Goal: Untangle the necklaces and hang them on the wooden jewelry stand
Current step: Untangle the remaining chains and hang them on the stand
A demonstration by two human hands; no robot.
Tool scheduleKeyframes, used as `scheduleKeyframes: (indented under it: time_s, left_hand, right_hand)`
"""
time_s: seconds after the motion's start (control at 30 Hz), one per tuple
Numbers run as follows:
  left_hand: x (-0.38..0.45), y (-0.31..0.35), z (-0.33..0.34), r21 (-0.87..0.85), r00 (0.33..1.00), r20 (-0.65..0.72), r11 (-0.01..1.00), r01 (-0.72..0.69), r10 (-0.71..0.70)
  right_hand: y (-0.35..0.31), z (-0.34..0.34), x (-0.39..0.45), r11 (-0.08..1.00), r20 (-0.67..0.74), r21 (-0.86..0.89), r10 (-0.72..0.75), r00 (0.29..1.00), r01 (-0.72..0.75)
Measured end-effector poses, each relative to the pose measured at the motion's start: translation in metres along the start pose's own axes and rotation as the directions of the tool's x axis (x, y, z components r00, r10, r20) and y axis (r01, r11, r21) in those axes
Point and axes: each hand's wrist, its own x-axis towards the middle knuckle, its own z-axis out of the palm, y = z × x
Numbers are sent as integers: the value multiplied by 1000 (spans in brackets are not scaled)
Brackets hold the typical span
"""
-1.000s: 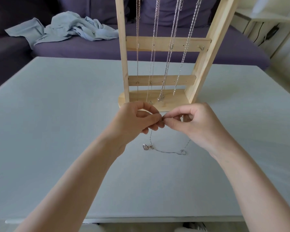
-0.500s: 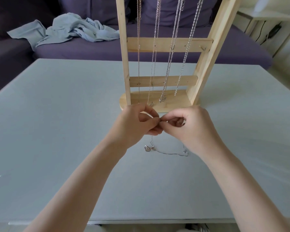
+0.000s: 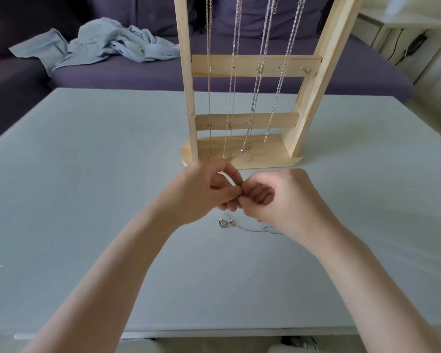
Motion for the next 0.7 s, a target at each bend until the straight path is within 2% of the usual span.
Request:
scheduleKeyframes:
  time_s: [0.07, 0.1, 0.17, 0.27, 0.37, 0.47, 0.57, 0.7]
  left_hand:
    - [0, 0, 2, 14, 1000, -3, 1000, -8, 8]
    - [0, 0, 2, 13, 1000, -13, 1000, -14, 14]
    - [0, 0, 2, -13, 999, -30, 1000, -27, 26]
    - [0, 1, 2, -30, 994, -71, 996, -84, 82]
    - [-1, 3, 8, 115, 961, -161, 971, -210, 227]
    - [0, 5, 13, 176, 931, -212, 949, -262, 296]
    - [1, 5, 13, 139, 939, -214, 960, -242, 267]
    - [0, 4, 13, 86, 948, -207, 970, -227, 241]
  right_hand:
    - [0, 5, -1, 982, -63, -162, -103, 993, 92]
    - [0, 6, -1, 978, -79, -178, -128, 989, 113]
    - [0, 6, 1, 987, -113, -117, -125, 986, 111]
    - [-3, 6, 2, 996, -167, 68, -45, 985, 57]
    - [-4, 7, 4, 988, -198, 155, 32, 980, -1]
    - [-6, 7, 5, 990, -256, 138, 32, 966, 4]
    - [-7, 10, 4, 998, -303, 36, -44, 952, 57]
    - [-7, 10, 4, 997, -320, 24, -57, 946, 68]
